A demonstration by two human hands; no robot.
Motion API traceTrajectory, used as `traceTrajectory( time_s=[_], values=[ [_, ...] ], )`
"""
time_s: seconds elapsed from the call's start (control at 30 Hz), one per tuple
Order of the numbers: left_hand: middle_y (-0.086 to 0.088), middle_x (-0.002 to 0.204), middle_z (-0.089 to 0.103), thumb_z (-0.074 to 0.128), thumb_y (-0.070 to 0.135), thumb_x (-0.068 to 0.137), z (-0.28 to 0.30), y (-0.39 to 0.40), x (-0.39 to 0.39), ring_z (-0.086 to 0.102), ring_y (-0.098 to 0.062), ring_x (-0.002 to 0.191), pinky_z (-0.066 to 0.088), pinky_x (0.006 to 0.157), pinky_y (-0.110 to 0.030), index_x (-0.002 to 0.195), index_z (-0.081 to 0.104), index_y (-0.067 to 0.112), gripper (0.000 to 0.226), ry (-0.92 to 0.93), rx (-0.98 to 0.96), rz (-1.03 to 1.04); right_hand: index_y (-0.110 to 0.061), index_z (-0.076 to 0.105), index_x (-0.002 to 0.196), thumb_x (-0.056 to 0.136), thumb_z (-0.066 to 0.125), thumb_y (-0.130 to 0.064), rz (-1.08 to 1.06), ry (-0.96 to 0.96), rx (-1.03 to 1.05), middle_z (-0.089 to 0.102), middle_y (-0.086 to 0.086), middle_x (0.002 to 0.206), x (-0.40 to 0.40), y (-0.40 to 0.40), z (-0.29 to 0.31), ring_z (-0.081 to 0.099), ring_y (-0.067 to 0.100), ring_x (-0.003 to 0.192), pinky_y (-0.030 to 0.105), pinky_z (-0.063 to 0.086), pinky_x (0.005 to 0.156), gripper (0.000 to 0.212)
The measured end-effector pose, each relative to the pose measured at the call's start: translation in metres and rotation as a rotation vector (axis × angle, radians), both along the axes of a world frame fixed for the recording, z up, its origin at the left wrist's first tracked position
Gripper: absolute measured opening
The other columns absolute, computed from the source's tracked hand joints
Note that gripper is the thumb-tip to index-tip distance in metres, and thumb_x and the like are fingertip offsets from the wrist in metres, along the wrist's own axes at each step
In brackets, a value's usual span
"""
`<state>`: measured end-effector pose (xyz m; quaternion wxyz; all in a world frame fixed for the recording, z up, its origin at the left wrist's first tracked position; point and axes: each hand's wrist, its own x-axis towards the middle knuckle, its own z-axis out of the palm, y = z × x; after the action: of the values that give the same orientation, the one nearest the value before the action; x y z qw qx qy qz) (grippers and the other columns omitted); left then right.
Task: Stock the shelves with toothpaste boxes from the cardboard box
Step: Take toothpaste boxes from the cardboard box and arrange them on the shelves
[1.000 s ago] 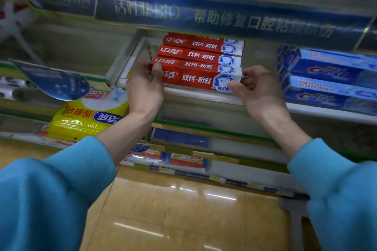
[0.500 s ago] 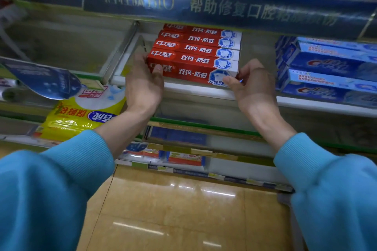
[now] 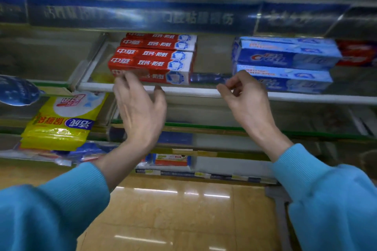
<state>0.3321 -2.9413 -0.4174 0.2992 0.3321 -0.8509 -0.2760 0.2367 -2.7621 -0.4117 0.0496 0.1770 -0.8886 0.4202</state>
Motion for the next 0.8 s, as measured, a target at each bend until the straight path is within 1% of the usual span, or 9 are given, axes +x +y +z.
traceTrajectory(
  time_s=[0.07,0.13,0.2,0.27,0.37,0.47,0.6,0.7,0.8],
  values=[
    [-0.013,0.117,0.059,0.061,0.023,0.094,0.002,0.037,-0.003,0.055,-0.027,0.109,0.039,0.089,-0.03,0.116,0.056,0.007,0.027,0.005,0.018,-0.155,-0.015,0.059,0.088,0.091,0.068,-0.03,-0.026,0.006,-0.02,0.059,-0.009,0.073,0.0,0.035,0.004,0.057,0.009,0.069,0.029,0.047,0.066,0.017],
    [-0.001,0.096,0.067,0.061,0.024,0.096,0.003,0.085,-0.011,0.061,-0.015,0.087,0.039,0.075,-0.018,0.1,0.063,0.016,0.009,0.004,0.094,-0.356,-0.015,0.06,0.086,0.09,0.068,-0.028,-0.081,0.029,-0.055,0.06,-0.008,0.07,0.0,0.081,0.008,0.057,0.01,0.065,0.026,0.044,0.064,0.016],
    [0.01,0.088,0.068,0.062,0.026,0.096,0.003,0.138,-0.021,0.061,0.001,0.08,0.041,0.071,-0.009,0.095,0.066,0.024,0.004,-0.031,0.148,-0.531,-0.015,0.059,0.083,0.089,0.068,-0.026,-0.146,0.059,-0.076,0.059,-0.006,0.066,0.0,0.131,0.009,0.056,0.011,0.062,0.029,0.044,0.063,0.016],
    [0.013,0.091,0.07,0.064,0.028,0.095,0.001,0.195,-0.031,0.063,0.003,0.083,0.048,0.076,-0.015,0.1,0.069,0.026,0.007,-0.065,0.177,-0.661,-0.016,0.057,0.08,0.088,0.068,-0.026,-0.218,0.078,-0.069,0.058,-0.006,0.064,-0.001,0.187,0.008,0.056,0.014,0.06,0.036,0.047,0.064,0.017],
    [0.011,0.098,0.072,0.067,0.031,0.093,-0.003,0.284,-0.046,0.068,-0.008,0.088,0.054,0.084,-0.03,0.108,0.071,0.024,0.017,-0.123,0.231,-0.799,-0.019,0.055,0.078,0.088,0.067,-0.029,-0.344,0.081,-0.034,0.055,-0.008,0.061,-0.001,0.28,0.001,0.058,0.02,0.061,0.04,0.05,0.064,0.019],
    [0.007,0.1,0.072,0.068,0.029,0.093,-0.008,0.367,-0.054,0.068,-0.013,0.093,0.051,0.085,-0.03,0.111,0.071,0.022,0.02,-0.187,0.273,-0.903,-0.023,0.051,0.076,0.089,0.066,-0.032,-0.471,0.035,0.013,0.057,-0.005,0.063,0.004,0.374,-0.014,0.061,0.026,0.067,0.042,0.051,0.066,0.021],
    [0.004,0.092,0.073,0.071,0.024,0.091,-0.02,0.46,-0.064,0.07,-0.019,0.083,0.052,0.081,-0.031,0.108,0.071,0.021,0.017,-0.237,0.317,-0.967,-0.018,0.058,0.08,0.09,0.064,-0.031,-0.597,-0.108,0.098,0.068,0.004,0.075,0.013,0.486,-0.048,0.065,0.03,0.079,0.04,0.05,0.071,0.017],
    [0.004,0.093,0.072,0.071,0.025,0.091,-0.037,0.517,-0.075,0.069,-0.016,0.084,0.049,0.081,-0.029,0.109,0.069,0.022,0.018,-0.259,0.328,-1.006,-0.014,0.066,0.09,0.09,0.062,-0.029,-0.673,-0.251,0.18,0.071,0.008,0.088,0.018,0.553,-0.074,0.066,0.029,0.09,0.037,0.049,0.075,0.016],
    [0.004,0.096,0.071,0.071,0.027,0.091,-0.056,0.564,-0.082,0.066,-0.009,0.084,0.046,0.082,-0.027,0.11,0.069,0.02,0.02,-0.284,0.34,-1.021,-0.006,0.068,0.101,0.091,0.061,-0.027,-0.72,-0.398,0.282,0.07,0.017,0.105,0.018,0.604,-0.097,0.064,0.035,0.104,0.038,0.049,0.083,0.024]
  ],
)
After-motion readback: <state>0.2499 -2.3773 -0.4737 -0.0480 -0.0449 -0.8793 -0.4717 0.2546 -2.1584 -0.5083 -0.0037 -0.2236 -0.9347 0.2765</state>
